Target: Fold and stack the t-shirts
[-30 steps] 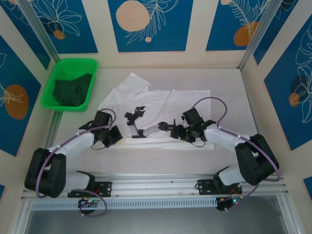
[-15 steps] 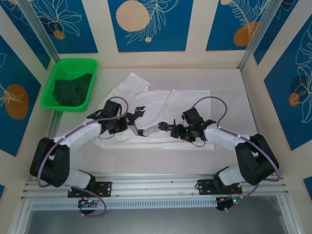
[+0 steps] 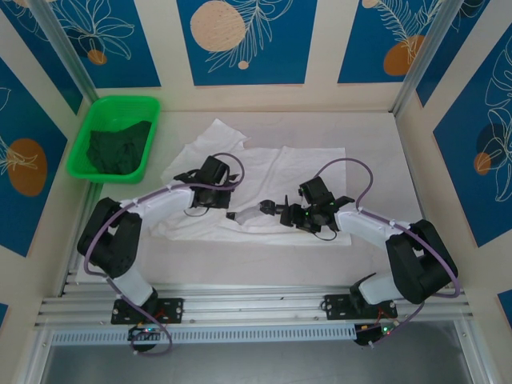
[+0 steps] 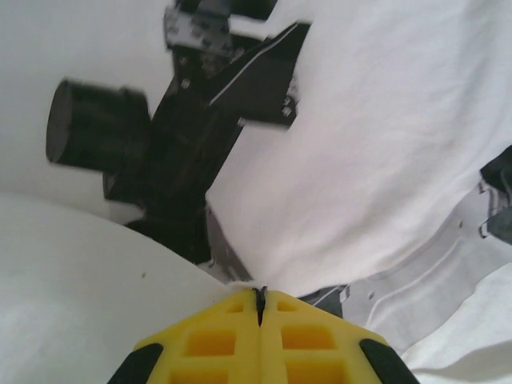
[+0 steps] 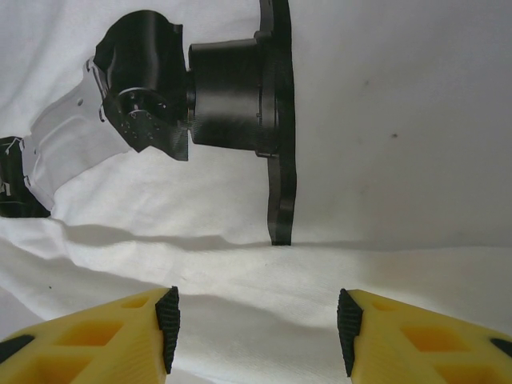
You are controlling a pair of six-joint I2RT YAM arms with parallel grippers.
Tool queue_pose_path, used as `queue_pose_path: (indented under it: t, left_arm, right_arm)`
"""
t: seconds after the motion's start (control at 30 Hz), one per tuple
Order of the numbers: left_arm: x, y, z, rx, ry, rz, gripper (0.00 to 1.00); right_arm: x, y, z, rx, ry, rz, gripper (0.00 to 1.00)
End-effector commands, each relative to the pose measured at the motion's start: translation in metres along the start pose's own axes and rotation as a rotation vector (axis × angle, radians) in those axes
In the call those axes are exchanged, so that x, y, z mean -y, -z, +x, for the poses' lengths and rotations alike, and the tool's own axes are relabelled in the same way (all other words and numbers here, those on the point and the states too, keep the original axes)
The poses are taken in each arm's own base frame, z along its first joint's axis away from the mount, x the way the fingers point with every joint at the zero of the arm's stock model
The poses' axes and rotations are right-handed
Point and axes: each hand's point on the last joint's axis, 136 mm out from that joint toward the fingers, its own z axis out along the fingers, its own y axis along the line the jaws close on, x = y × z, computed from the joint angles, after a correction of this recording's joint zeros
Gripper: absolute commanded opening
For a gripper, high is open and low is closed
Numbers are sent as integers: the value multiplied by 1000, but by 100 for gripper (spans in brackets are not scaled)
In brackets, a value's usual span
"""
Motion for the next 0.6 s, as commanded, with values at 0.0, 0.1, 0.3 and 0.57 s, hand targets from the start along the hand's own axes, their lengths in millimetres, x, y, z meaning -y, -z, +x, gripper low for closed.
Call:
queue_pose_path:
  t: [0.0,0.1,0.3,0.57]
  left_arm:
    - [0,-1,-7,-5,-83,-59,24]
    - [-10,3,-13,8,-63,-134,52]
    - [-61,60,-23,158,107,-377,86]
    - [-86,74,20,106,352,-191,63]
  right_arm:
    - [-2,2,-4,20,2,6,57]
    - [1,4,-4,26,-8,18,58]
    - [32,29,-4,89,-135,129,62]
    - [83,52,5,92,-355,139,56]
